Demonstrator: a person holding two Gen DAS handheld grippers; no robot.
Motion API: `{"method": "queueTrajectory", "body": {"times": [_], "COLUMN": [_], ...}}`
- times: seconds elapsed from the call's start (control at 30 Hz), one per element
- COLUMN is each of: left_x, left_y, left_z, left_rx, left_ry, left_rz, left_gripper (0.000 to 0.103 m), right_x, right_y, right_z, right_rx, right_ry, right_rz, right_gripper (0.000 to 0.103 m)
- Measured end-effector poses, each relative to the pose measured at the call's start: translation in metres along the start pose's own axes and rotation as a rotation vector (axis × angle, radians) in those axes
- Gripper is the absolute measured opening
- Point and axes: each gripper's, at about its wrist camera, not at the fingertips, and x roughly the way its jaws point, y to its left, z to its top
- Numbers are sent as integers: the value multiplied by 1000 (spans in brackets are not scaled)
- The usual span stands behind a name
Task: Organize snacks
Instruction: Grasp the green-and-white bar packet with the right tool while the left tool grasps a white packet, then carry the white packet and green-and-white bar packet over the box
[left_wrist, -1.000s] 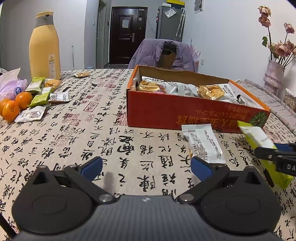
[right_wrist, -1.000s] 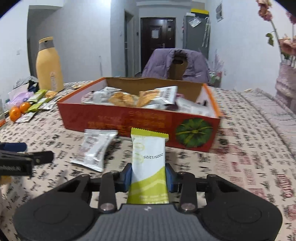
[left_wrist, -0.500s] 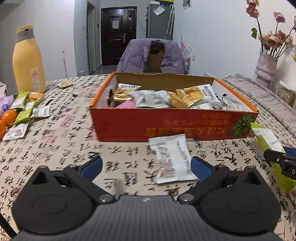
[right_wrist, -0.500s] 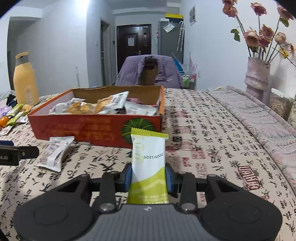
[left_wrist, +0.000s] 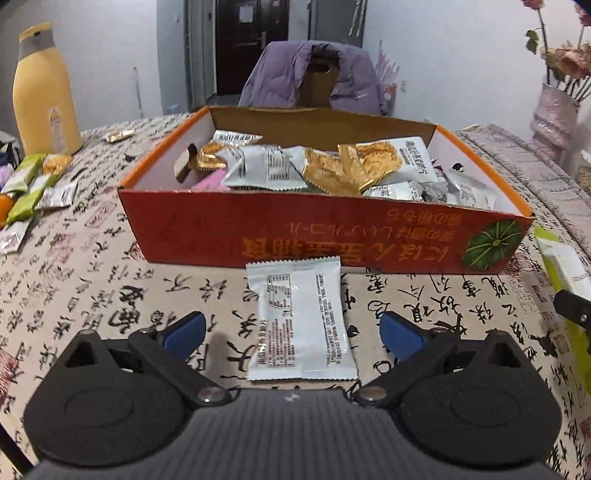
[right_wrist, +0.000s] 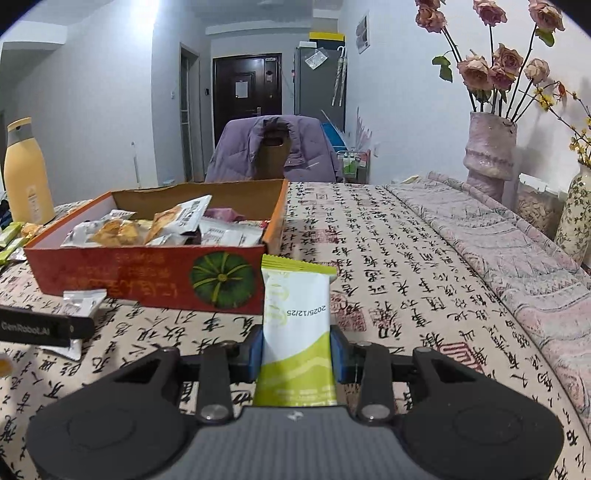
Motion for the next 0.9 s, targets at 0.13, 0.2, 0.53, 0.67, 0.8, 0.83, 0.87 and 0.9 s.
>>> {"method": "queueTrajectory", "body": {"times": [0.13,0.2,0.53,0.67,0.8,0.83,0.87,0.9], "left_x": [7,10,2,-9,-27,-32,-38,-43], "left_y": [-6,-8,-2,1,2,3,4,5], "left_z": [0,0,0,-1,0,1,3,6], "left_rx": [6,5,-4,7,25,24,20,17], "left_ry": [15,29,-16,-45,-96,-112,-129,-146], "left_rz": [21,27,-9,-20,-43,-53,-65,-78], "left_gripper": [95,85,41,41,41,41,41,41], "right_x": [4,5,2,-3,-10,-12,-13,-13], "right_y": [0,0,-2,-1,2,3,5,7], "right_z": [2,2,1,2,7,8,11,13], "right_rx": [0,-1,5,2,-7,-9,-12,-15], "right_ry": [0,0,-4,-16,-39,-45,-52,-57], "right_rz": [9,10,21,23,21,24,28,31], "right_gripper": [35,35,35,35,35,35,35,35]}}
